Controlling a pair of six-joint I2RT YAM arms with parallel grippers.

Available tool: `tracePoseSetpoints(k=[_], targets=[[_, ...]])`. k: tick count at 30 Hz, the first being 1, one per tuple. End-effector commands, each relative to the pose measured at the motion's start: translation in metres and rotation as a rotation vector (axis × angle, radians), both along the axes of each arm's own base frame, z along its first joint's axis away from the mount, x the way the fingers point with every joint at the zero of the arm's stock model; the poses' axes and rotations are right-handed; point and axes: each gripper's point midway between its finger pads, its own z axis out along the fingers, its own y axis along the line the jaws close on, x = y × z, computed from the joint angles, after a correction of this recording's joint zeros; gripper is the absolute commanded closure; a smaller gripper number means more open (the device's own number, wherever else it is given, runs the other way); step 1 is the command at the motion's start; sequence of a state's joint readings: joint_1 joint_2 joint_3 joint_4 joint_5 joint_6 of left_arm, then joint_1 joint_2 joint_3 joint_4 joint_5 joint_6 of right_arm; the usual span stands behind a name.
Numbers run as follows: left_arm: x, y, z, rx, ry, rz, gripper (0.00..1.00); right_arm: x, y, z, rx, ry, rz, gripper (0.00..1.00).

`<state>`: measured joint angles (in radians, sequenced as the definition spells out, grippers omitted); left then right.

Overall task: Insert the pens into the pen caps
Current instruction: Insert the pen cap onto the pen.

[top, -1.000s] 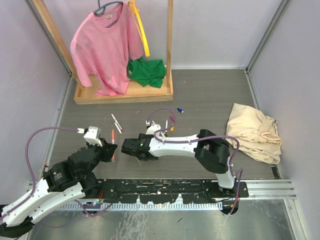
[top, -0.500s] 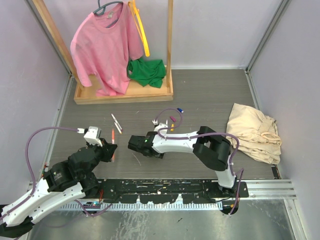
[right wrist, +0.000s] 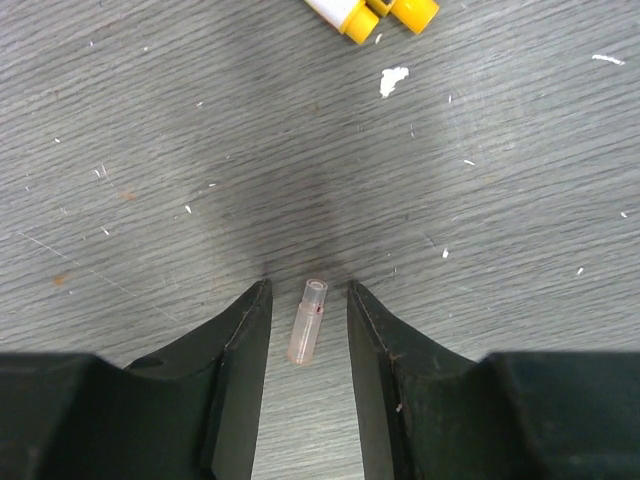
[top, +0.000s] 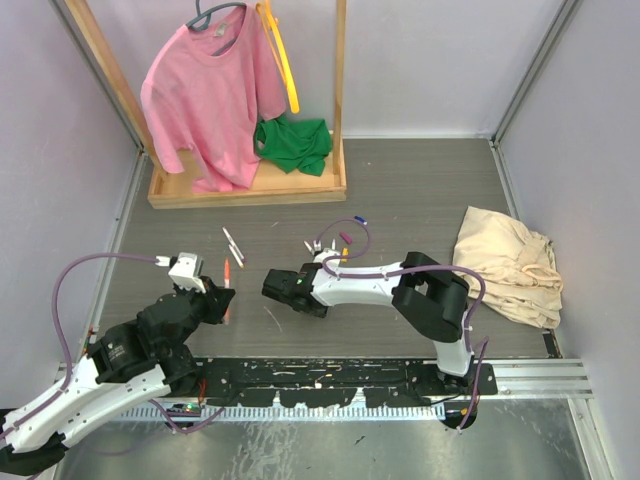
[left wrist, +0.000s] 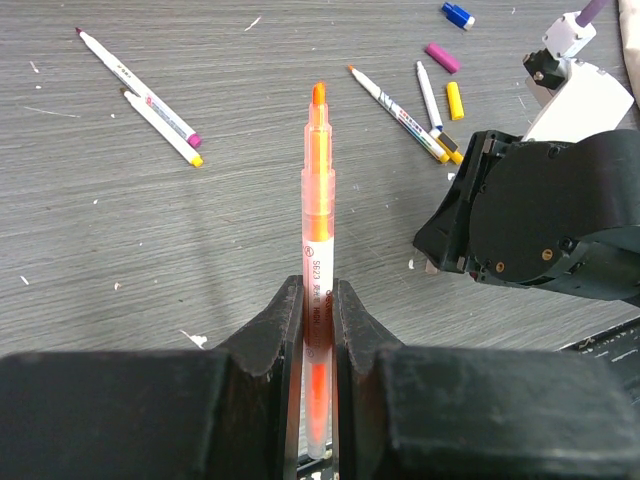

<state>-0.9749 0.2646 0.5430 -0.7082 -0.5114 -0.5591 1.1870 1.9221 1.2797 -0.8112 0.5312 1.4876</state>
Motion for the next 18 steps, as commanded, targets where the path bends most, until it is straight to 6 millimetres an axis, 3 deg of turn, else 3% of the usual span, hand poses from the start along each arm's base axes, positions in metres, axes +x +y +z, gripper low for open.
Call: tracePoseSetpoints(k=[1,11,18], targets=[[0.0044,-0.0043,0.0123,-0.029,-0.032,0.001,1.00,-0.0068,0.0031,0.0117,0.051,0.023,0.004,0.59],[0.0039,-0.0033,0.0132,-0.035,-0.036,0.003,1.00,-0.0160,0.0019,0.0079,0.034,0.063,0.026,0.60],[0.0045,-0.0032,0.0121,-0.032,-0.032,0.007,1.00,-0.0125,-0.0009,0.0079,0.016,0.043,0.034,0.82]])
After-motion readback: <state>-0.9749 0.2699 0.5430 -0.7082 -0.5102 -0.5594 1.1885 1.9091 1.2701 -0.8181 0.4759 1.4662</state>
